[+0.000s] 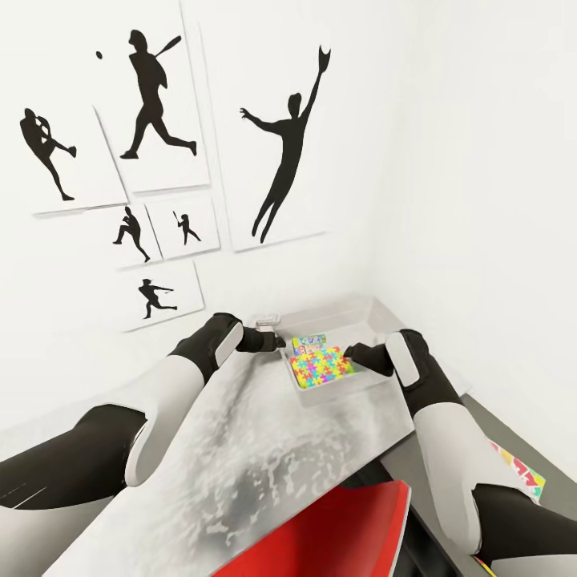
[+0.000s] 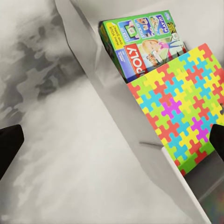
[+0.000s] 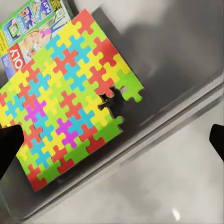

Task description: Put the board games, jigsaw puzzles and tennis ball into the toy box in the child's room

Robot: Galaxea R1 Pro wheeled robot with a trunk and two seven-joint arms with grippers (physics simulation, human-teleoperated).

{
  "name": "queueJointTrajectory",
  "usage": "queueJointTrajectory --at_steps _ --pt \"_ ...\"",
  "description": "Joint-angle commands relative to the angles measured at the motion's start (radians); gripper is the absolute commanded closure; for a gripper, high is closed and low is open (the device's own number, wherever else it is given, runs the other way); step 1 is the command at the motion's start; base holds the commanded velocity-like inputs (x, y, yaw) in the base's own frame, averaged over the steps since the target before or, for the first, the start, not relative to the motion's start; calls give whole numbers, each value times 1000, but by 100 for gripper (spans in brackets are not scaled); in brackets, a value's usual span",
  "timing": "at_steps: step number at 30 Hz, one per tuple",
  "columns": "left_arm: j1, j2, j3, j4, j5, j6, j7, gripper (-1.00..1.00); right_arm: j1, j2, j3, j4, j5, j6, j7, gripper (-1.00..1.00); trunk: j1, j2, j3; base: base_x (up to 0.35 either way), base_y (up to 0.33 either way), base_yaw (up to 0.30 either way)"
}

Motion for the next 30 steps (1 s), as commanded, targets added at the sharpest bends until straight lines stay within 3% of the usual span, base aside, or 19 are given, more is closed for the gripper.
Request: queueJointTrajectory --at_steps 1,16,30 --pt "-1 0 -2 -1 5 4 1 -100 -1 0 -3 -3 -11 2 -10 -100 1 -2 -2 0 0 0" --pt "-1 0 -3 -1 5 3 -2 -100 0 -5 -8 3 -12 2 -9 -100 1 -2 -4 0 0 0" --pt "-1 0 -4 -1 5 4 -4 -100 0 -7 -8 4 -13 2 -8 -100 1 -2 -24 0 0 0"
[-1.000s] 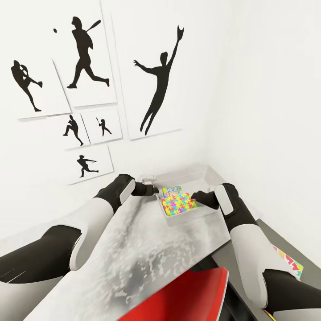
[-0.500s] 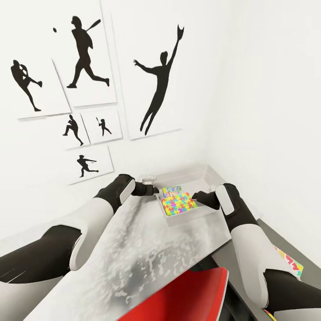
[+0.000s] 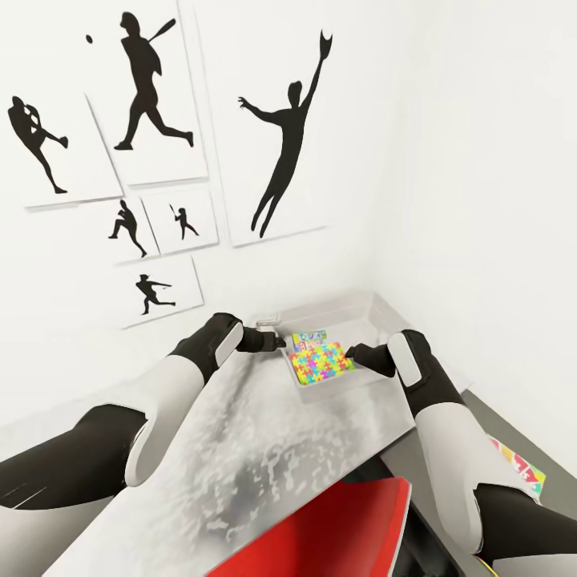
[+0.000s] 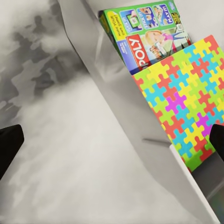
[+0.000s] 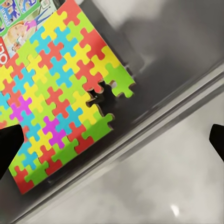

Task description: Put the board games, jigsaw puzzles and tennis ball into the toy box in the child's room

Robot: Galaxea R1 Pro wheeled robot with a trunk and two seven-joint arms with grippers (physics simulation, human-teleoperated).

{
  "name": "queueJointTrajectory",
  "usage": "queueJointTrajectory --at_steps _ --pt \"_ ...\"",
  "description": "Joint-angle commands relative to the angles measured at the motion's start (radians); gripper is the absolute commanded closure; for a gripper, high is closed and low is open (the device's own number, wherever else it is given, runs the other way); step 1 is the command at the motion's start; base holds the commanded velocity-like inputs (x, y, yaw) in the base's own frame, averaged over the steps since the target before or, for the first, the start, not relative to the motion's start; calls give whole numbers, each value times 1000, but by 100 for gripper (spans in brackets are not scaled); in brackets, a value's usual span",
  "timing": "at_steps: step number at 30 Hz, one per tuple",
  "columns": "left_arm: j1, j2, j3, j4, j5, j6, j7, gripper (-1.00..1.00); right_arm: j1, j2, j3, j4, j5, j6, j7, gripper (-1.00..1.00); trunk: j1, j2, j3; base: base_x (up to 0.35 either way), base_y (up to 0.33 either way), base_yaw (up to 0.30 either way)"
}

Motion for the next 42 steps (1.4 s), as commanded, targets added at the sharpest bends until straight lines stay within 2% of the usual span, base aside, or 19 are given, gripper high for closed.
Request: queueJointTrajectory --at_steps 1,17,20,23,26,31,42 --pt "-1 0 -2 -1 5 4 1 -100 -1 1 -3 -1 -11 3 -10 -100 1 -2 -4 0 0 0" --pt "-1 0 -4 -15 7 10 -1 -100 -1 2 -1 -1 -10 1 -10 -100 1 -2 -30 0 0 0" --pt "-1 0 -4 -33 36 14 -1 -100 -1 2 -1 -1 -10 1 -10 -100 1 -2 -35 0 0 0" --pt "-1 0 -4 -41 89 17 0 -100 -1 2 -1 -1 -10 1 -10 -100 1 -2 -40 0 0 0" --pt "-1 0 -4 -44 114 20 0 -100 -1 3 0 -1 -10 1 -9 -100 1 -2 -45 0 0 0" --pt "-1 0 -5 -48 129 26 0 -100 -1 5 0 -1 -10 1 -9 -100 1 -2 -53 0 0 0" --pt "-2 0 -6 -51 132 35 -7 -100 -1 6 1 -1 -10 1 -8 -100 1 -2 -71 0 0 0"
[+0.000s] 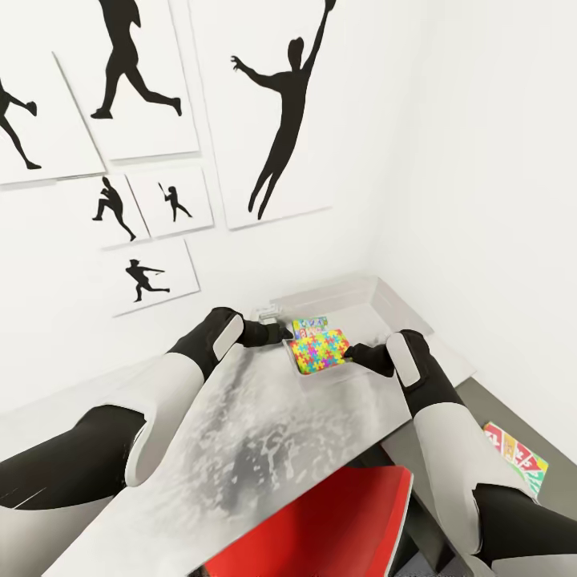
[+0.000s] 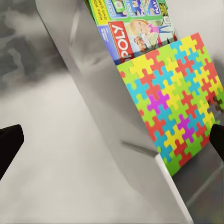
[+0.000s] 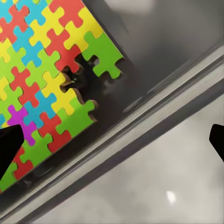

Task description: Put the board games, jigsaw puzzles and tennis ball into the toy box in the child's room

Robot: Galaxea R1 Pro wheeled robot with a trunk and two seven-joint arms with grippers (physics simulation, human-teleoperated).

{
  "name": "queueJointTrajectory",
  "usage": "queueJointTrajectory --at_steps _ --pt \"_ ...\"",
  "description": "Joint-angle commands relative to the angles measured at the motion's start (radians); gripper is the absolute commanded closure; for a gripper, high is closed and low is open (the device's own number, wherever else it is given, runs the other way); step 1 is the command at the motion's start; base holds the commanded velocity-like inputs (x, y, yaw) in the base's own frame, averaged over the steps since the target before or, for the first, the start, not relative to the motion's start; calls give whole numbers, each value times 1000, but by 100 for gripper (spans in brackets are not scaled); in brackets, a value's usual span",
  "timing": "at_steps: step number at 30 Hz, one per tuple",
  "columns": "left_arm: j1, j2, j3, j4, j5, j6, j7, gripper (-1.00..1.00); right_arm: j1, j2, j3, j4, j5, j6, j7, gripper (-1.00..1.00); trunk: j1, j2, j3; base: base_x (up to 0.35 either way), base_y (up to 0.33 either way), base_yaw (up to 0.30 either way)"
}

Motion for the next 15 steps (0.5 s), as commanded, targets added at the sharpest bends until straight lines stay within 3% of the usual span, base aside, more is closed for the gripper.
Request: queueJointTrajectory --at_steps 1,15 --pt "-1 0 -1 -1 -3 6 -9 -100 -1 1 -3 -1 -11 2 -10 -100 1 -2 -4 0 0 0" --pt "-1 0 -4 -4 -3 14 -39 -100 -2 1 -3 -1 -11 0 -10 -100 1 -2 -25 0 0 0"
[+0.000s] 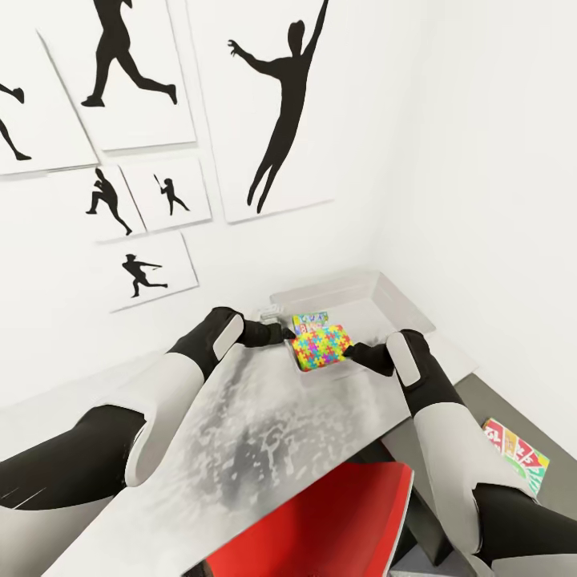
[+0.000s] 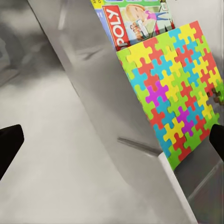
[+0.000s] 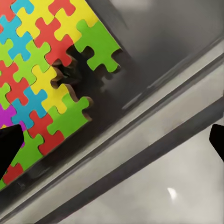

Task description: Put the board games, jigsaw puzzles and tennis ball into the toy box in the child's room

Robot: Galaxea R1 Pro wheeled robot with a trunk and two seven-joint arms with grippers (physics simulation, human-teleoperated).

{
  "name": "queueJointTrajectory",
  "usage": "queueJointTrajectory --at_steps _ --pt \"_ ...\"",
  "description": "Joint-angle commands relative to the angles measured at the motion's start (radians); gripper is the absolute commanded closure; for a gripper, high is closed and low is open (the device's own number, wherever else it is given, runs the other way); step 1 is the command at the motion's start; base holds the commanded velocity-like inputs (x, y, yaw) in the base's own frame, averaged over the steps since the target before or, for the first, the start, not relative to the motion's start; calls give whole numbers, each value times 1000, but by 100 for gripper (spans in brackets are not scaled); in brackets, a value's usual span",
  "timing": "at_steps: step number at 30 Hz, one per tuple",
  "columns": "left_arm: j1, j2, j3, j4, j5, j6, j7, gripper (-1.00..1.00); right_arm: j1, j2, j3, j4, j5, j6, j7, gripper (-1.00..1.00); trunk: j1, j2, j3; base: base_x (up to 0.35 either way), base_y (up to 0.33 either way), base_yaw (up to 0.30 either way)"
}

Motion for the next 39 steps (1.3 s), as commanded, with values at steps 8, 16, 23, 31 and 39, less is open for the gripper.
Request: queueJointTrajectory --at_steps 8,16,23,31,39 --pt "0 0 -1 -2 -3 3 -26 -100 0 6 -2 -10 -1 6 -11 -100 1 -2 -3 0 0 0" --pt "0 0 -1 -1 -3 2 -26 -100 0 2 -5 -17 -2 17 -13 -100 1 -2 -3 0 0 0" --pt "0 0 -1 -2 -3 2 -26 -100 0 -2 -11 -20 -5 67 -14 -100 1 -2 -3 0 0 0" --pt "0 0 -1 0 -3 2 -27 -100 1 -2 -39 -20 -6 105 -15 -100 1 -2 -3 0 0 0" --pt "0 0 -1 0 -3 2 -28 -100 1 0 -40 -21 -5 113 -14 -100 1 -2 -3 0 0 0"
